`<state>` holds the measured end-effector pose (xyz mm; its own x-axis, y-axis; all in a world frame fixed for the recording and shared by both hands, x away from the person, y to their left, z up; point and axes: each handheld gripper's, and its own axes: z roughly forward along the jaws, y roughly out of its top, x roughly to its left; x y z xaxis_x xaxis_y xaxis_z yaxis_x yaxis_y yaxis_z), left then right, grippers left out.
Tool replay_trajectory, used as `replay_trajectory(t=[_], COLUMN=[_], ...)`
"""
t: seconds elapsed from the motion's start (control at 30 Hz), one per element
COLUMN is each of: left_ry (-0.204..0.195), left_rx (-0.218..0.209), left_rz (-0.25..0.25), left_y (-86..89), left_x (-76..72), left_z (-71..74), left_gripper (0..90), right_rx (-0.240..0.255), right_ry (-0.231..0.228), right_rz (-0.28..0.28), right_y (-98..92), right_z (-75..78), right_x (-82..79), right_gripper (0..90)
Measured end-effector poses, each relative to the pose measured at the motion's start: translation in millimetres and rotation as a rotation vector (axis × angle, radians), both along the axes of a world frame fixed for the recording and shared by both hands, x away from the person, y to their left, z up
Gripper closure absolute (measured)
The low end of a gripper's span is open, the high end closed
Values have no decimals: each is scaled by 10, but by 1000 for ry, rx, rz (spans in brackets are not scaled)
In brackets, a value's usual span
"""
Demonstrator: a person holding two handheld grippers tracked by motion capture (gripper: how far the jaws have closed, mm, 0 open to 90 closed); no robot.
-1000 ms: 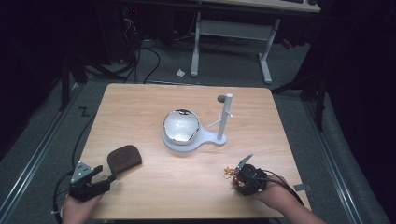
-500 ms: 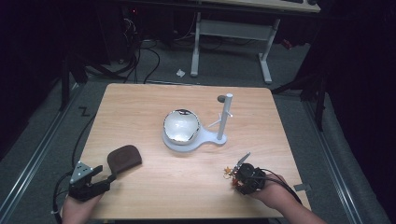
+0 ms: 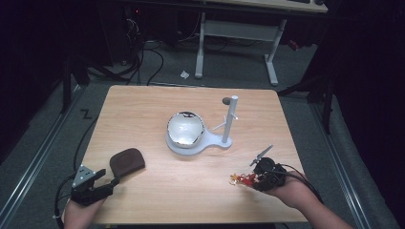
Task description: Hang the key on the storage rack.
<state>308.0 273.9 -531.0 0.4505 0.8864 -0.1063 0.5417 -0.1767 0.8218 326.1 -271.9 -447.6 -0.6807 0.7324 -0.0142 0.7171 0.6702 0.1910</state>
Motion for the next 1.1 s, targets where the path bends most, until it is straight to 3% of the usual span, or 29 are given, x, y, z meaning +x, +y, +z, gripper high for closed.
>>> replay_trajectory(t=[0.53,0.57,0.6,0.67,0.7,0.77,0.83,1.1], left_ry=[-22,-24,-26,-28,-29,-29,-30,-31], left_rx=[-8,-9,-10,-10,-11,-12,-12,-17], left_rz=[16,17,18,19,20,20,19,25], left_y=[16,18,20,24,24,24,25,31], left_x=[-15,-16,-17,-17,-17,-18,-18,-18], left_z=[14,15,17,20,20,21,22,20], left_gripper=[329,328,327,326,326,324,323,315], right_rx=[38,40,41,39,45,49,56,73], right_ry=[-9,0,-10,-7,-21,-31,-25,-55], right_rz=[-31,-56,-38,-68,-40,-36,-66,-65], right_y=[-131,-132,-149,-155,-177,-199,-203,-233], right_z=[428,457,479,530,545,591,643,818], right_x=[-7,-19,-10,-28,-12,-6,-20,17], right_gripper=[667,667,667,667,667,667,667,668])
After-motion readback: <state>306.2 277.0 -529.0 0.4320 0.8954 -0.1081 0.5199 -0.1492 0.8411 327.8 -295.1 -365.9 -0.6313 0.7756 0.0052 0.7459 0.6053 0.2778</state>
